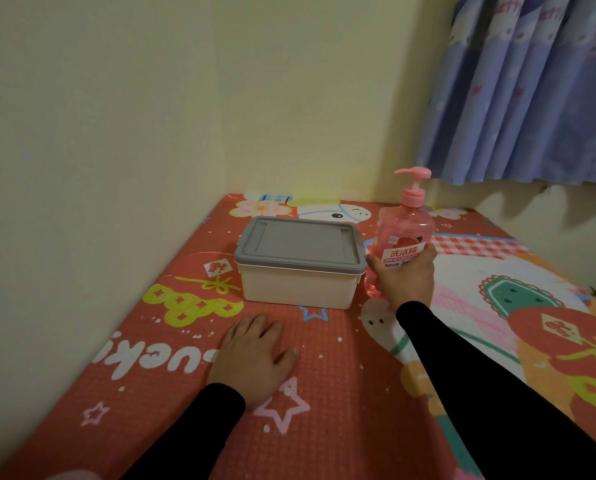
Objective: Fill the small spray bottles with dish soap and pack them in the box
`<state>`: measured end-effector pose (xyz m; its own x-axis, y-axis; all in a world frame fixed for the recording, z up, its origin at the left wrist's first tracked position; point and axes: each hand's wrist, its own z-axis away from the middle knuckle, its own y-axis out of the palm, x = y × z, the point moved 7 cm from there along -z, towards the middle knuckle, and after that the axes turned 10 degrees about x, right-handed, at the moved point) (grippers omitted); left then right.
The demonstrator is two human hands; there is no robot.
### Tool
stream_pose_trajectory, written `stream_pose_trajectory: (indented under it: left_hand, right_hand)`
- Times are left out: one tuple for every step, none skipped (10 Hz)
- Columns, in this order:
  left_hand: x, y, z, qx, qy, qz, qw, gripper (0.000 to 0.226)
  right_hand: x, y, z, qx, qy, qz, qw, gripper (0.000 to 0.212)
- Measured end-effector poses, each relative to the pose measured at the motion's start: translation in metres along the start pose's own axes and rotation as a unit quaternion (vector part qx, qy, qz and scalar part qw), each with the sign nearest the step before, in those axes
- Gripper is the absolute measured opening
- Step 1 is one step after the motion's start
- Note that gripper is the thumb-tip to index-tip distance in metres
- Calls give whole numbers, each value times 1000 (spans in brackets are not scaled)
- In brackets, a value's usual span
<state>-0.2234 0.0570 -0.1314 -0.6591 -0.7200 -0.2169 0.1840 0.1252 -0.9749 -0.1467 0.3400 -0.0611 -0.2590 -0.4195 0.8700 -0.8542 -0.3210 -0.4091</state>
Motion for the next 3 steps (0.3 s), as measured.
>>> stream_pose_trajectory:
  left_hand:
    - [0, -1, 0, 5, -3, -2, 1000, 91]
    - [0, -1, 1, 2, -4, 2, 1000, 88]
    - [0, -1, 1, 3, -9, 3, 1000, 89]
  right_hand:
    - [-1, 0, 1, 13, 6, -5, 1000, 101]
    - [0, -3, 3, 21, 4, -9, 1000, 104]
    - [2, -7, 6, 26, 1, 4, 1000, 102]
